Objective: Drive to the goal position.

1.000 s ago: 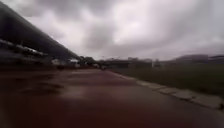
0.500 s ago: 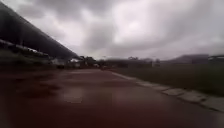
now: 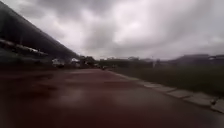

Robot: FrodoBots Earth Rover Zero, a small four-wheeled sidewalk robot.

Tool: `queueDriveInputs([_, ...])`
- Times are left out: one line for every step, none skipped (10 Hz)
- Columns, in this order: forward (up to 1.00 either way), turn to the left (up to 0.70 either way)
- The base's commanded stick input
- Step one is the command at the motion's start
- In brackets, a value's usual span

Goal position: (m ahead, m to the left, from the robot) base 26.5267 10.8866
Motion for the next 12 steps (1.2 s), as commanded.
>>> queueDriveInputs([0.50,0.00])
queueDriveInputs([0.50,0.00])
queueDriveInputs([0.50,0.00])
queueDriveInputs([0.50,0.00])
queueDriveInputs([0.50,0.00])
queueDriveInputs([0.50,0.00])
queueDriveInputs([0.50,0.00])
queueDriveInputs([0.50,0.00])
queueDriveInputs([0.50,0.21])
queueDriveInputs([0.50,0.42])
queueDriveInputs([0.50,0.50])
queueDriveInputs([0.50,0.50])
